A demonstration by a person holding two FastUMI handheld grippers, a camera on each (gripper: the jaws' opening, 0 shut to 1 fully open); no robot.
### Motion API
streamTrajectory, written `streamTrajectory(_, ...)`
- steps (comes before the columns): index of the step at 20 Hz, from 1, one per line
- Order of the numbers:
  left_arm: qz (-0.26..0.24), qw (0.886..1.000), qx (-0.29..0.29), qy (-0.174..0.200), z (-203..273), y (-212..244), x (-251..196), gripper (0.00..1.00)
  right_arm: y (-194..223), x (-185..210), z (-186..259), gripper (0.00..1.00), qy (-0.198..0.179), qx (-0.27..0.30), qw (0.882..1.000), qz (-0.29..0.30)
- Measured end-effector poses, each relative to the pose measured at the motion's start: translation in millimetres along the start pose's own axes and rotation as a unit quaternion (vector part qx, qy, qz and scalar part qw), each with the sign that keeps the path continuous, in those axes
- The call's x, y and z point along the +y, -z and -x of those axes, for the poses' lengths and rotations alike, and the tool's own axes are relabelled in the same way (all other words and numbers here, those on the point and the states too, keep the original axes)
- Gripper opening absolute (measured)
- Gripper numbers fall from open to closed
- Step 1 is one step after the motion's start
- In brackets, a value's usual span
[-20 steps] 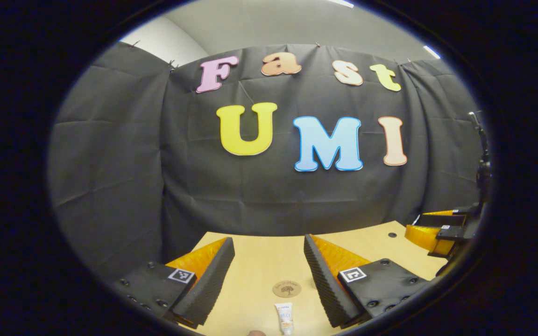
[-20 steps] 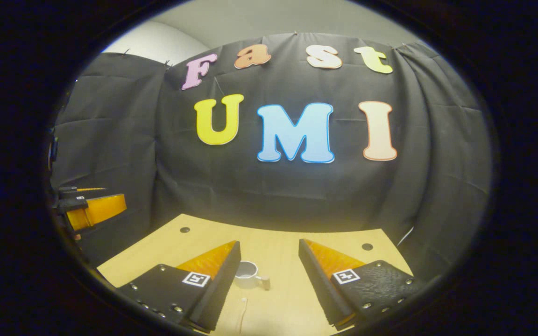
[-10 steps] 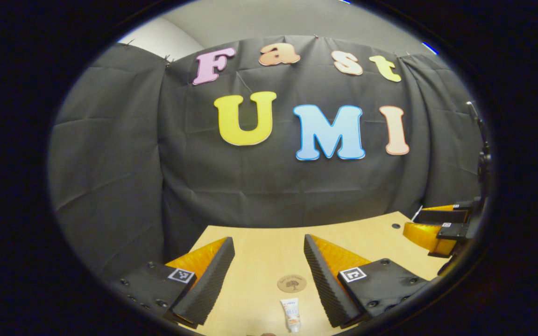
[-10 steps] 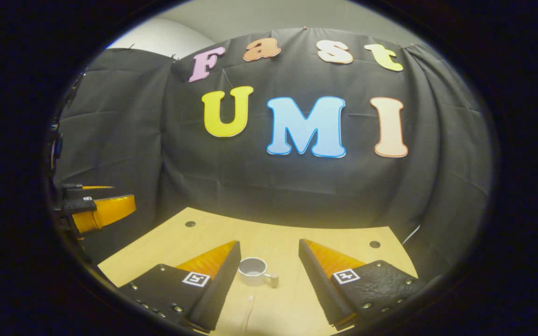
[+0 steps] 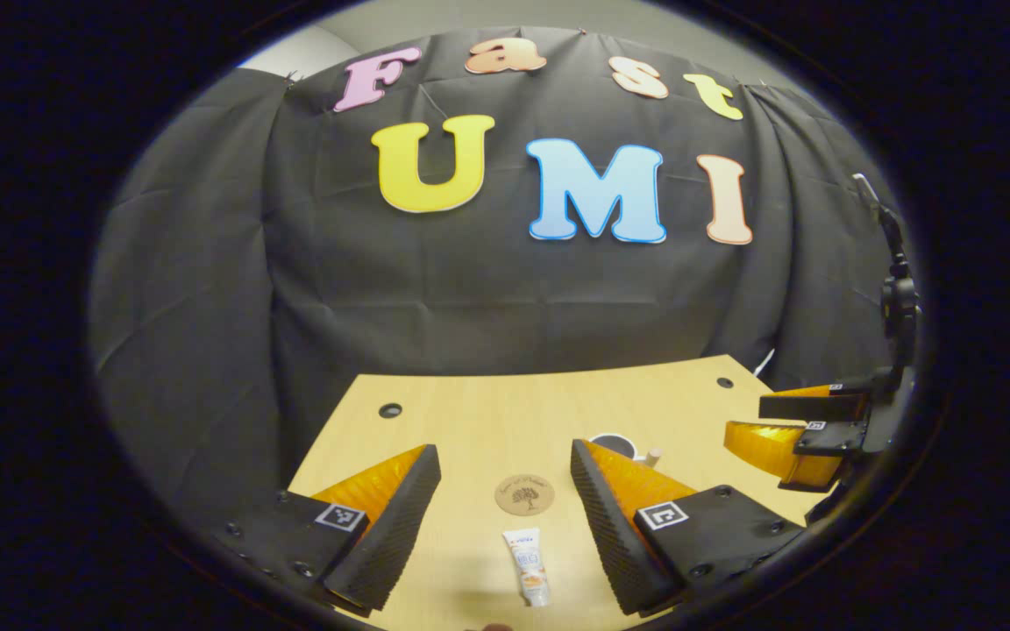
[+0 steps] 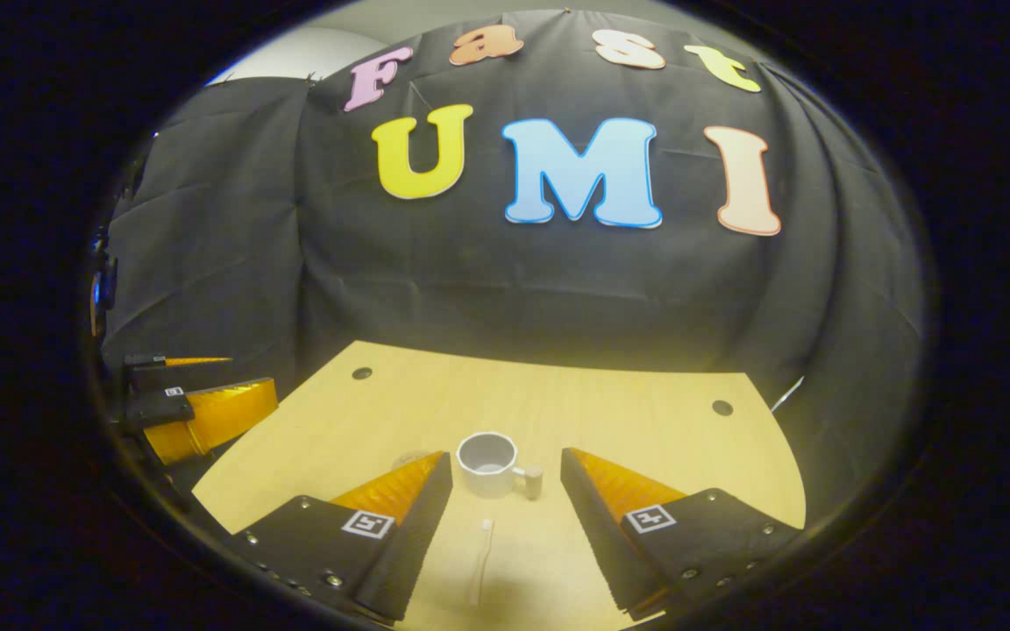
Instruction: Put the toothbrush and toothpaste on the desktop into the cup, then pick up the cup and place it on the coaster on the desktop.
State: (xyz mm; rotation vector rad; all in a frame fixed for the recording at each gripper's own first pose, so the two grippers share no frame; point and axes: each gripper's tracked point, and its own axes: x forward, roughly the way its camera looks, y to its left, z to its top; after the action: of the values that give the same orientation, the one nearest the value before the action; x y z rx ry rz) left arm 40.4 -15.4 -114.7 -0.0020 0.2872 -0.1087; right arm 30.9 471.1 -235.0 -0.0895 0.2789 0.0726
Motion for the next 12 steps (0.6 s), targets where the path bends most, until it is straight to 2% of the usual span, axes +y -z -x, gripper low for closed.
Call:
streamTrajectory(7,0.021,0.995,0.097,0.028,-43,90,-10,0.97,64,14,-25,0.81,-0.015,0.097,0.995,0.004)
streamTrajectory(10,0.033,0.987,0.153,0.037,-58,133,-13,1.00,101,15,-38,0.81,-0.017,0.160,0.987,-0.016)
streamTrajectory(12,0.039,0.983,0.178,0.036,-71,155,-11,0.97,119,17,-44,0.82,-0.021,0.192,0.981,-0.037)
